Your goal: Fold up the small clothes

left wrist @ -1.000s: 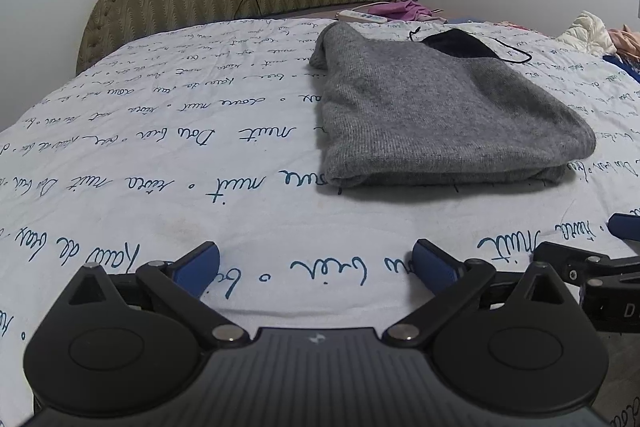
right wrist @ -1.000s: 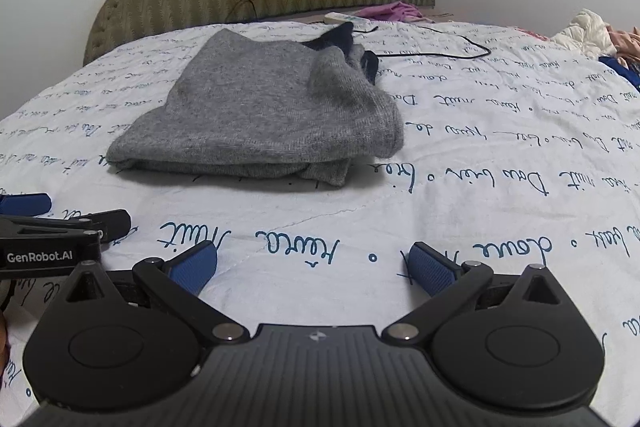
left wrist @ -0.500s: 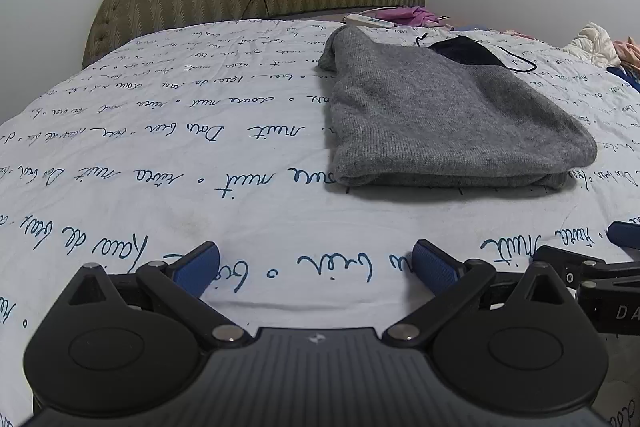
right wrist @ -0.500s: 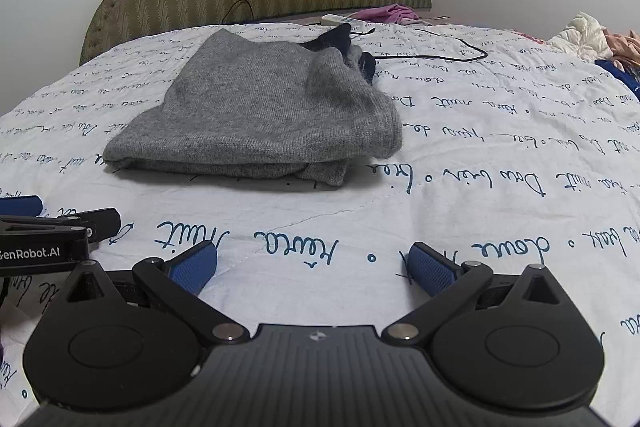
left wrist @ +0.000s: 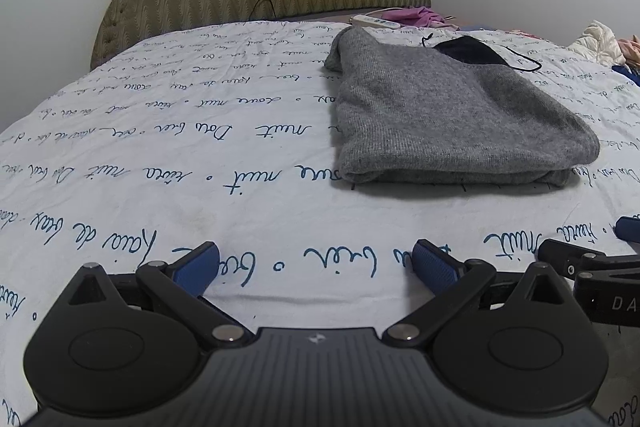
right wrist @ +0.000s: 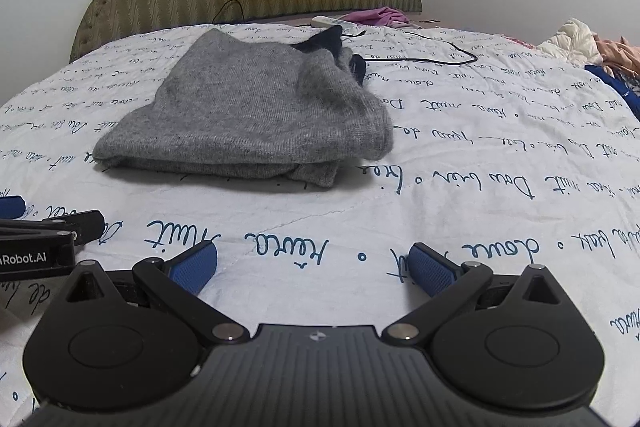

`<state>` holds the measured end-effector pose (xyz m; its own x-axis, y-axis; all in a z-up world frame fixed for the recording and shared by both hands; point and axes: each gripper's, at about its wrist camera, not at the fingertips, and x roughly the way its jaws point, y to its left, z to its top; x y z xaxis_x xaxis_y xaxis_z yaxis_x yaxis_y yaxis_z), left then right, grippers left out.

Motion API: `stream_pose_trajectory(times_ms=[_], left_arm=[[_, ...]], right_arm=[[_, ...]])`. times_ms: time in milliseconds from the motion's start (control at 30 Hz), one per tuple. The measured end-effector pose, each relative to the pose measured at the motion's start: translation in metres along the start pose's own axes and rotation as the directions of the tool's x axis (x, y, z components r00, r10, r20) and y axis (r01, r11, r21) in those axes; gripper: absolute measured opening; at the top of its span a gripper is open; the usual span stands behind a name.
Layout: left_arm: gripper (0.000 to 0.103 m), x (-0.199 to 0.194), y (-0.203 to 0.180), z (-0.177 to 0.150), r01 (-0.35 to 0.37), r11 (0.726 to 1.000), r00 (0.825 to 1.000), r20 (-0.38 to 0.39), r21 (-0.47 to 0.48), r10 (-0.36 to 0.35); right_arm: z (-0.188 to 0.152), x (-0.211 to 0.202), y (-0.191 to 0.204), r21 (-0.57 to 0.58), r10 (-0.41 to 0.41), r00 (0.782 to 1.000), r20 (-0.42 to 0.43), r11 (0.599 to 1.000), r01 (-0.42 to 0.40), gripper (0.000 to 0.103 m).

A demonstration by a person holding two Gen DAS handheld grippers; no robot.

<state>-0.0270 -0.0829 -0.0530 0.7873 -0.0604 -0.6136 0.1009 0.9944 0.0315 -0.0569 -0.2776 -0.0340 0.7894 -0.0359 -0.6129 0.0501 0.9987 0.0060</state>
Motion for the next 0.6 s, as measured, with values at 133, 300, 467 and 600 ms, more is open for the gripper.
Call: stream_pose_trajectory(times_ms=[133,300,467,600], left_arm=[[0.103,0.0013,0.0019,0.0004,0.009,1.0,1.0,-0.005,-0.01,-0.009],[0.103,0.0014,0.0025,0.0003,0.015,1.0,1.0,-0.008,-0.016,-0.015],[0.103,0.0017,0.0026,0.0005,0.014,1.0,1.0,-0.008,-0.016,-0.015],[0.103,0.0019,0.0026,0.0005,0.014,1.0,1.0,-0.008,-0.016,-0.014]], right_arm=[[-0.0001,-0.0001,-0.0027,0.011,0.009,1.0,0.0,1.0,-0.009,0.103],[-0.0004,-0.0002,-0.0029,0.012,0.009,1.0,0.001,1.0,-0.009,0.103],[-0.0002,-0.0001,-0.0028,0.014,0.011,1.0,0.001,1.0,-0.011,0.103],[-0.0003,-0.0002,-0.0028,0.014,0.011,1.0,0.001,1.0,-0.011,0.103]])
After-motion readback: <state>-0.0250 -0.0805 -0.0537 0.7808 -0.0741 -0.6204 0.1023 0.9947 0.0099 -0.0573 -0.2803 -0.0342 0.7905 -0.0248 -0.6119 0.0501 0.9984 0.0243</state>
